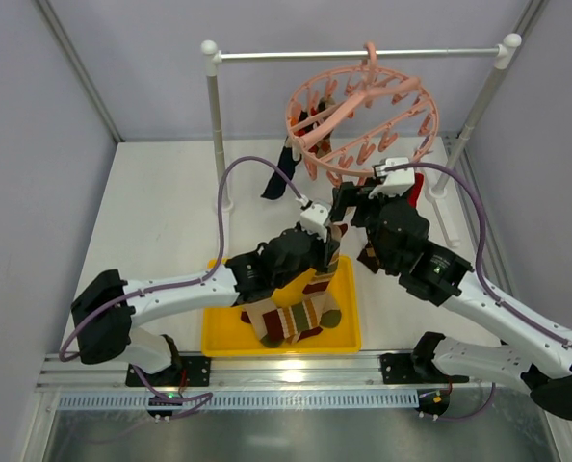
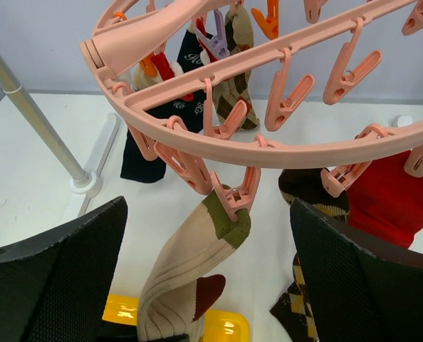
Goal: Remove the socks clipped to the hanger
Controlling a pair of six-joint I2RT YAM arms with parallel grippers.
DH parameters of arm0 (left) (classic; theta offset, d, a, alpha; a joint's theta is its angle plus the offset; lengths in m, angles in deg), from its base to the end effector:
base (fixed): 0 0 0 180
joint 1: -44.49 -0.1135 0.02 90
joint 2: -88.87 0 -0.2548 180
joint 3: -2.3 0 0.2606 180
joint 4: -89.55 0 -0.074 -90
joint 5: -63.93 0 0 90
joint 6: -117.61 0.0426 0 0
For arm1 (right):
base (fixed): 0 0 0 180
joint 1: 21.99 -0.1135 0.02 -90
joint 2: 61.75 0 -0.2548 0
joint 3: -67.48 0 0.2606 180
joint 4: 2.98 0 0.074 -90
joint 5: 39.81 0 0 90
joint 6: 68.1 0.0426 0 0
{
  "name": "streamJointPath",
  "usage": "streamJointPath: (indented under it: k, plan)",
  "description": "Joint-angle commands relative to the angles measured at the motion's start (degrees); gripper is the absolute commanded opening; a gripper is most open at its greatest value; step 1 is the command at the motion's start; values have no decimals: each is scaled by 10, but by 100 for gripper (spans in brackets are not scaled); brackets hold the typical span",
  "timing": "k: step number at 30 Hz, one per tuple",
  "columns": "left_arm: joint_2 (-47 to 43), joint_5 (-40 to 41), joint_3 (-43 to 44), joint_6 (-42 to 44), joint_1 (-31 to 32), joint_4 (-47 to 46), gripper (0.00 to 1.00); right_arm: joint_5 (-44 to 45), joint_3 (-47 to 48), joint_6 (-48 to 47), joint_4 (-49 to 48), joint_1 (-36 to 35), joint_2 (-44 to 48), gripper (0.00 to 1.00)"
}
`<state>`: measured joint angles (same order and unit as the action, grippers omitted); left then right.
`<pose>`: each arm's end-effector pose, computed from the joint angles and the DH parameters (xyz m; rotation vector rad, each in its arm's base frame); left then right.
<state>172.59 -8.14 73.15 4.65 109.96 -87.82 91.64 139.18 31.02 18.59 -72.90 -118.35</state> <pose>0.1600 -0.3189 0.2781 0.4736 1.8428 -0.7882 0.1711 0.1659 0.3822 -0.0644 1.6574 0.1871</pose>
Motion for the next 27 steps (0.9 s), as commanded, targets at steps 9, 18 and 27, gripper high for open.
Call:
streamJointPath:
  k: [9,18,27]
  plan:
    - [-44,-91,20,49,30,-22,0,35,21,-17,-45,7,-89,95]
    - [-55,-97,15,48,30,-24,0,4,14,-3,-56,56,-103,95]
    - [-50,-93,16,50,30,-23,0,-1,11,-14,-72,64,-104,95]
